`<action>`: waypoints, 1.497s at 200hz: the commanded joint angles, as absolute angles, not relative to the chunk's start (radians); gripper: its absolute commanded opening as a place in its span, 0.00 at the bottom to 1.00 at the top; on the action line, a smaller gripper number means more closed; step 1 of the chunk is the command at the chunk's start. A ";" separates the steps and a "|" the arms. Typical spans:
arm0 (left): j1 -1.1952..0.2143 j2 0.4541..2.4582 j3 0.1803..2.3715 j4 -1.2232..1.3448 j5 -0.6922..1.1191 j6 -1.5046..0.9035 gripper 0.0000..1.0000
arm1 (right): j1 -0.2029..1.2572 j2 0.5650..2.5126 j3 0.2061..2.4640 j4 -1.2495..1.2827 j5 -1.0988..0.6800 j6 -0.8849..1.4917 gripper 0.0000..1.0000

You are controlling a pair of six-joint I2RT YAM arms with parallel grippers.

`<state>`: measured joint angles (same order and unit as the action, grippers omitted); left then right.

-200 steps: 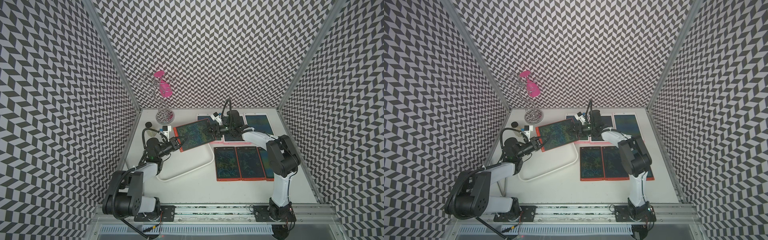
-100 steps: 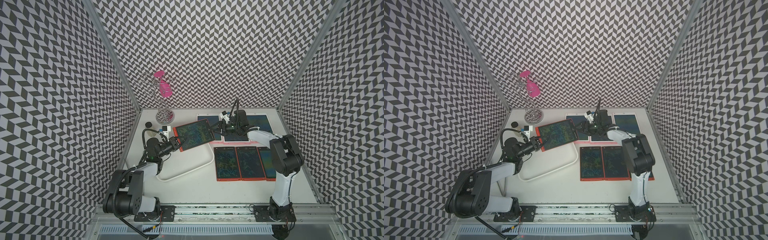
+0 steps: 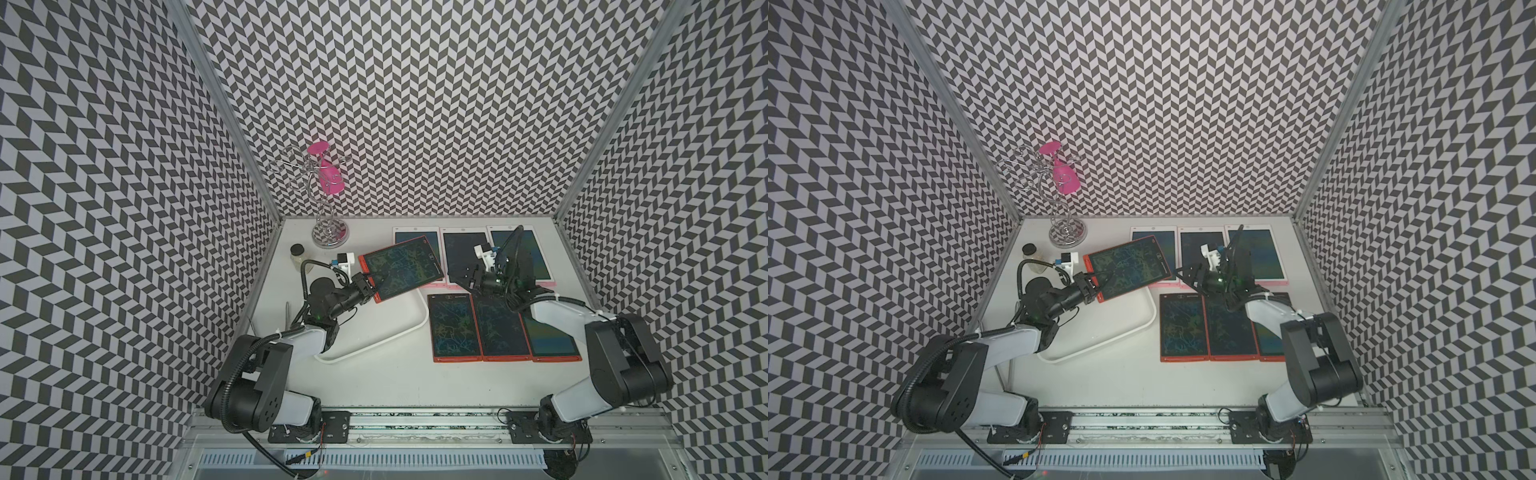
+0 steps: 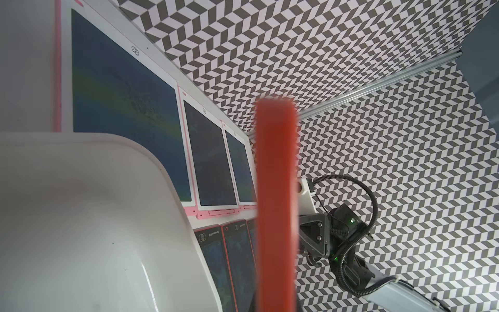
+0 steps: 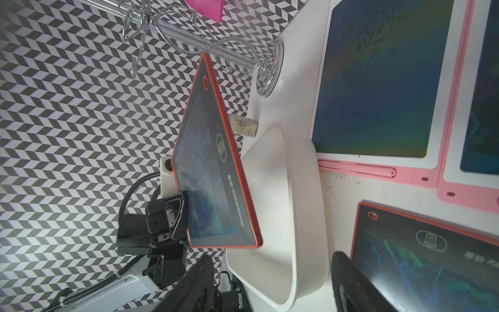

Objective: Take out the writing tablet from the storage box
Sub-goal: Adjust the writing tablet.

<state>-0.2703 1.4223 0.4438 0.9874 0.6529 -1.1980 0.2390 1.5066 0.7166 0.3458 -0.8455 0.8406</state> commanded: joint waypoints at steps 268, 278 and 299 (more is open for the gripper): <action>-0.589 1.483 0.481 1.122 0.193 -1.378 0.00 | 0.399 1.472 0.534 0.901 -0.749 1.206 0.53; -0.590 1.485 0.480 1.120 0.195 -1.377 0.00 | 0.400 1.478 0.546 0.908 -0.752 1.205 0.52; -0.592 1.492 0.478 1.130 0.202 -1.381 0.00 | 0.402 1.493 0.582 0.869 -0.742 1.176 0.51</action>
